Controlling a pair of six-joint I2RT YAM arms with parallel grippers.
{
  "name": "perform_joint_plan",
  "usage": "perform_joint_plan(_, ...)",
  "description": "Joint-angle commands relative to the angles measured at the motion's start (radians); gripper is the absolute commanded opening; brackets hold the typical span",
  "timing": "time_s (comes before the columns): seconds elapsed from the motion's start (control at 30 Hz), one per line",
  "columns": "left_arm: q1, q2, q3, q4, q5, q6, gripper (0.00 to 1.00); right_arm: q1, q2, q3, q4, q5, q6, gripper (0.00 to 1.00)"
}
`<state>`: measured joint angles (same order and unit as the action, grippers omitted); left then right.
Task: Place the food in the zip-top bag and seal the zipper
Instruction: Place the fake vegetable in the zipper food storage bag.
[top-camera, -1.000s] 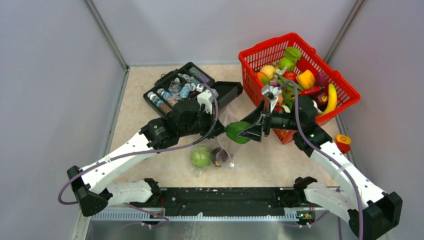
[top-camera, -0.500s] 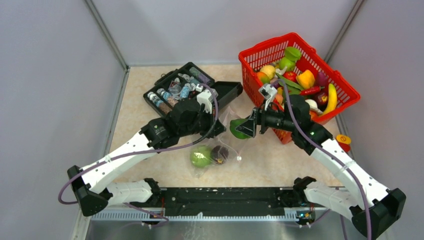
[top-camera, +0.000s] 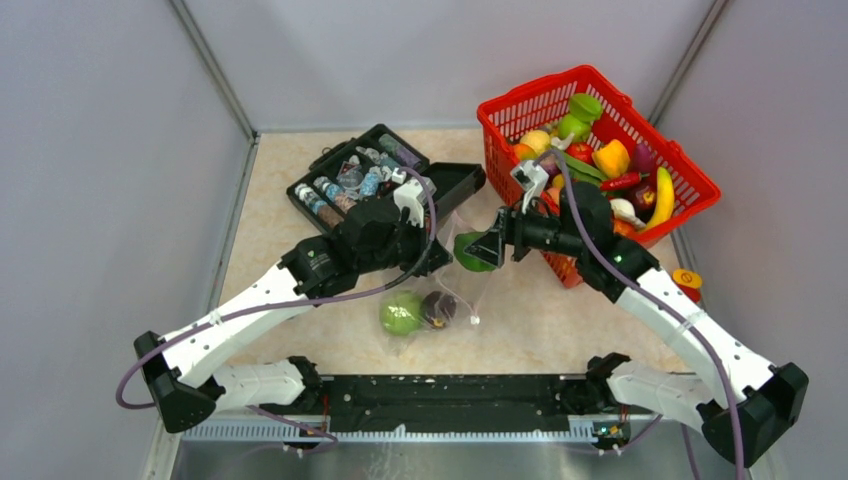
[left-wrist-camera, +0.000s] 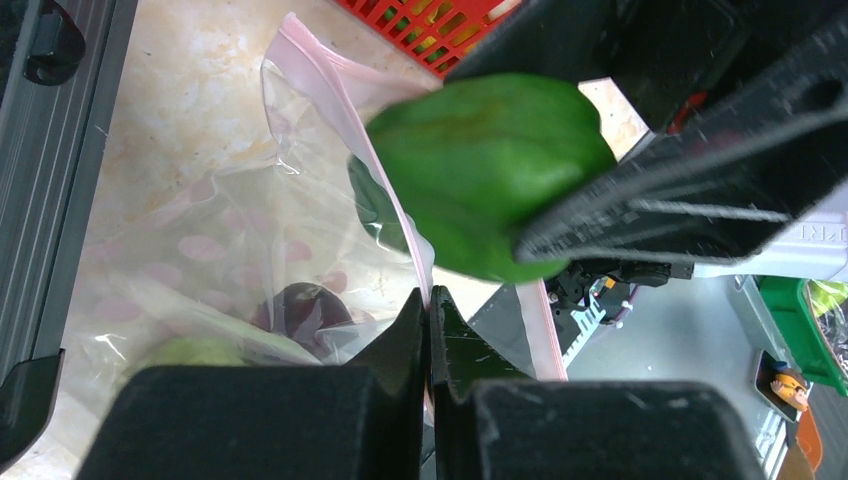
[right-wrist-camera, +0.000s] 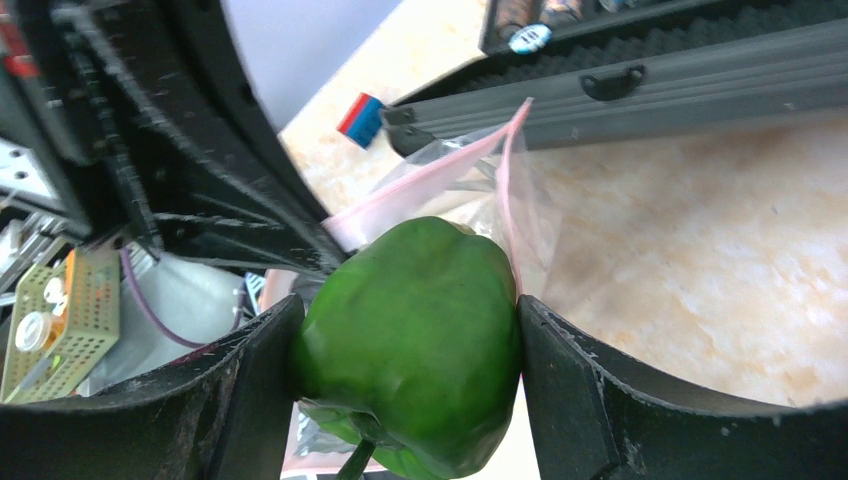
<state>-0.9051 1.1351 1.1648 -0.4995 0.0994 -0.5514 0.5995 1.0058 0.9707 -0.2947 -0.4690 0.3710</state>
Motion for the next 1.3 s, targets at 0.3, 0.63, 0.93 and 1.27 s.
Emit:
perform_joint_plan(0.3, -0.002, -0.022, 0.012, 0.052, 0.002, 0.003, 0.0, 0.093, 0.005, 0.094, -0.12, 0.141, -0.098, 0.5)
perform_joint_plan(0.63, -0.003, -0.019, 0.019, 0.049, -0.002, 0.002, 0.0, 0.12, 0.054, 0.115, -0.139, 0.303, -0.066, 0.54)
perform_joint_plan(0.93, -0.003, -0.029, 0.018, 0.041, -0.013, 0.0, 0.0, 0.124, 0.022, 0.046, 0.029, 0.187, -0.011, 0.7)
perform_joint_plan(1.27, -0.003, -0.031, 0.022, 0.042, -0.018, -0.001, 0.0, 0.123, -0.015, 0.015, 0.11, 0.168, 0.017, 0.85)
